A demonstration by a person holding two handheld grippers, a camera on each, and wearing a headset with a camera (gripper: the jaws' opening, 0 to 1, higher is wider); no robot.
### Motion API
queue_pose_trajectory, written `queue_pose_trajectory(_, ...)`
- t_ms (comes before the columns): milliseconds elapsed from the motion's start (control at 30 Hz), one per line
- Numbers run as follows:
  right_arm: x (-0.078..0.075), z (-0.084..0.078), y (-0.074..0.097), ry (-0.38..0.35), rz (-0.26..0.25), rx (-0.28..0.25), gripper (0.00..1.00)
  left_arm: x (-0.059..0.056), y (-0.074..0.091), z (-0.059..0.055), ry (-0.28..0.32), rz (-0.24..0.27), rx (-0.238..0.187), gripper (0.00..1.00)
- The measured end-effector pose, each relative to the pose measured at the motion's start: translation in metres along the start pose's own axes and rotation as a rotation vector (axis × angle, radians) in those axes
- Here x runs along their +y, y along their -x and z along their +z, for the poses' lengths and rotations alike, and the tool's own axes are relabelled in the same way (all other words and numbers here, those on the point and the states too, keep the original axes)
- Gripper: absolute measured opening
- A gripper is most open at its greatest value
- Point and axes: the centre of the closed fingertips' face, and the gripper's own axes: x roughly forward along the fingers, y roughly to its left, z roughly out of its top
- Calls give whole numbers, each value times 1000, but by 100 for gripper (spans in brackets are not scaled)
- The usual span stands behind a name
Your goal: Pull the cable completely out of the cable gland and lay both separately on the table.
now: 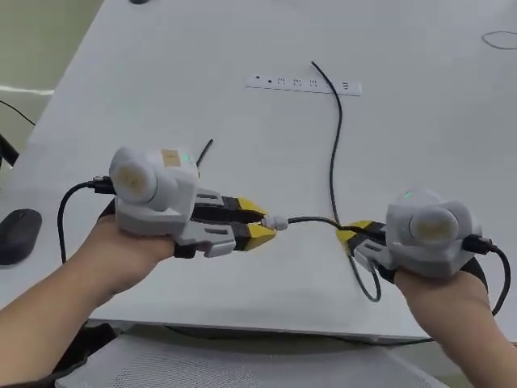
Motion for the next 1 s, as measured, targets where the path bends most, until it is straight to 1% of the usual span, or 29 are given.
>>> queue_pose_trajectory(33,2,0,1,22,-2,2,0,0,0,-1,1,1,2,15)
queue_pose_trajectory(67,2,1,2,25,-3,0,0,1,1,-1,7,1,3,15)
queue_pose_trajectory(267,2,6,6,18,-3,-11,1,2,4,-3,15,7,8,15)
queue_pose_trajectory(367,2,9,9,43,1,-20,2,5,6,-2,13,17,7,15)
queue_pose_trajectory(433,4,10,10,80,15,-17,2,5,7,-2,22,21,6,15)
queue_pose_trajectory(500,4,13,13,87,13,-25,2,6,7,-2,21,24,7,15)
queue_pose_trajectory(633,6,19,20,102,28,-32,3,6,10,-2,11,26,4,15)
queue_pose_trajectory(667,7,22,22,118,30,-29,3,6,10,-1,10,26,1,15)
queue_pose_trajectory(700,9,23,23,127,37,-27,4,5,10,-1,17,24,0,15)
queue_pose_trajectory(733,15,27,25,144,57,-30,6,5,11,-1,34,19,-1,15)
queue_pose_trajectory(800,29,35,29,172,98,-33,11,4,10,-1,25,16,-1,15)
queue_pose_trajectory(833,32,40,30,197,94,-37,12,4,10,-1,23,14,4,15)
queue_pose_trajectory(867,35,46,32,259,85,-37,12,3,9,-2,26,11,6,15)
queue_pose_trajectory(900,39,50,32,291,87,-37,12,2,9,-2,28,9,4,15)
queue_pose_trajectory(933,48,56,32,329,104,-45,13,2,8,-2,28,8,4,15)
queue_pose_trajectory(1000,60,61,30,378,125,-39,12,2,8,-2,28,6,4,15)
